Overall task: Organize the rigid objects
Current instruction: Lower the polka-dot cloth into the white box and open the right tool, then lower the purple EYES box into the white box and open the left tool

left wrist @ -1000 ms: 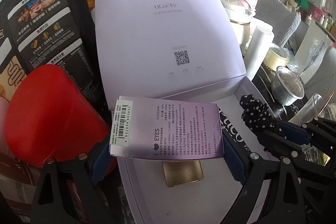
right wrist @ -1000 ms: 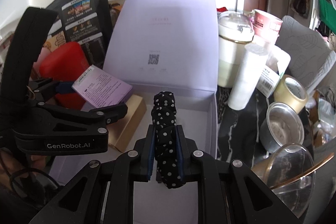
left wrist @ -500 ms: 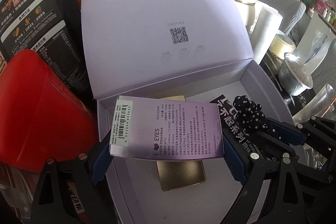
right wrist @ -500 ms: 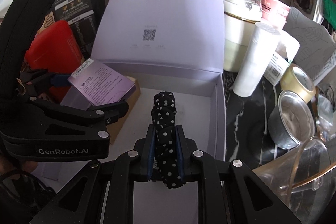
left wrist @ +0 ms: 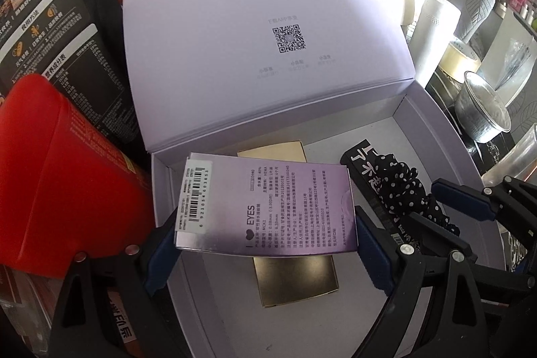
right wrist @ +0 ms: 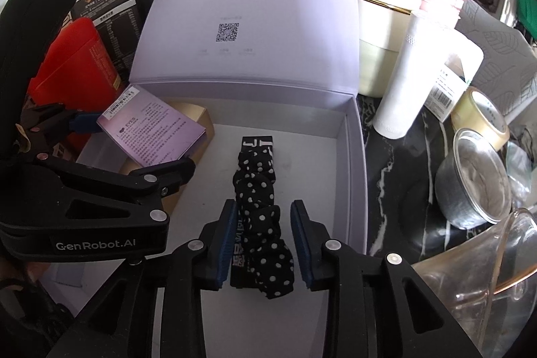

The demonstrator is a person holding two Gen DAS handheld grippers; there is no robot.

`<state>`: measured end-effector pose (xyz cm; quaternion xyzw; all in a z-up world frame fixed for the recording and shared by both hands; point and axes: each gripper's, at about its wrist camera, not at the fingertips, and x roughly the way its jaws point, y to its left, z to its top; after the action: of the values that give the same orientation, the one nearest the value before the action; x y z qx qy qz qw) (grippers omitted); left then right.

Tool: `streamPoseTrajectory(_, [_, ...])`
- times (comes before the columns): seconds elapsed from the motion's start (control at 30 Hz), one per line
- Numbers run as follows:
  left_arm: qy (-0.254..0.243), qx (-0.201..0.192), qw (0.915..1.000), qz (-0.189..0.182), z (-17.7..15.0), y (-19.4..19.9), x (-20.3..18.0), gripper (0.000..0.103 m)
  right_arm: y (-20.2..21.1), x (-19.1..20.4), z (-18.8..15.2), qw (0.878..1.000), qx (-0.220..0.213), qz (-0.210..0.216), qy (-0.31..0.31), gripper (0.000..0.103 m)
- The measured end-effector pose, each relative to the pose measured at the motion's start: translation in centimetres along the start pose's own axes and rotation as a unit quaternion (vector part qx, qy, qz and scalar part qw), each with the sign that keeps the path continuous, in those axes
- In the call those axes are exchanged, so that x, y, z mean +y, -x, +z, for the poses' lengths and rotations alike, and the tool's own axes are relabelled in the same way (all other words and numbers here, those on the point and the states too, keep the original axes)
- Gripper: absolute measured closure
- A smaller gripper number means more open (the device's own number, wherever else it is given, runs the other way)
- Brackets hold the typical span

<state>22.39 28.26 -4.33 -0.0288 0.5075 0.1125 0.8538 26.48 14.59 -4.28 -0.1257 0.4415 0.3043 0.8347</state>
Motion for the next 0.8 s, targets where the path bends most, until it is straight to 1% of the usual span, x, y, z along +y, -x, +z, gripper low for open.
streamPoseTrajectory(0.13, [-0.005, -0.006, 1.0000, 0.005, 0.1, 0.5, -0.2, 0.010, 0.7, 0.1, 0.1, 1.000, -0.007, -0.003, 0.006, 0.068])
streamPoseTrajectory(0.23, [-0.001, 0.005, 1.0000, -0.004, 0.1, 0.5, 0.0, 0.010, 1.4, 0.4, 0.1, 1.000, -0.014, -0.015, 0.010, 0.067])
streamPoseTrajectory(0.33, [0.001, 0.008, 0.9999, 0.008, 0.2, 0.5, 0.1, 0.010, 1.9, 0.6, 0.1, 1.000, -0.020, -0.017, 0.012, 0.067])
streamPoseTrajectory(0.4, [0.002, 0.000, 0.9998, 0.021, 0.3, 0.9, 0.0, 0.010, 2.4, 0.7, 0.2, 0.999, -0.025, -0.022, 0.015, 0.067])
streamPoseTrajectory(0.5, [0.003, -0.004, 0.9998, 0.017, 0.3, 1.6, 0.1, 0.010, 3.4, 0.6, 0.2, 0.999, -0.035, -0.036, 0.017, 0.067])
streamPoseTrajectory(0.6, [0.004, -0.012, 0.9999, 0.010, 0.4, 2.4, 0.0, 0.010, 4.5, 0.4, 0.2, 0.998, -0.043, -0.039, 0.009, 0.067])
streamPoseTrajectory(0.7, [0.003, -0.024, 0.9995, 0.022, 0.5, 3.2, -0.2, 0.010, 5.4, 0.4, 0.2, 0.998, -0.053, -0.042, 0.004, 0.063])
streamPoseTrajectory(0.8, [0.005, -0.029, 0.9993, 0.025, 0.3, 3.9, -0.1, 0.010, 5.8, 0.6, 0.3, 0.998, -0.057, -0.040, -0.001, 0.063])
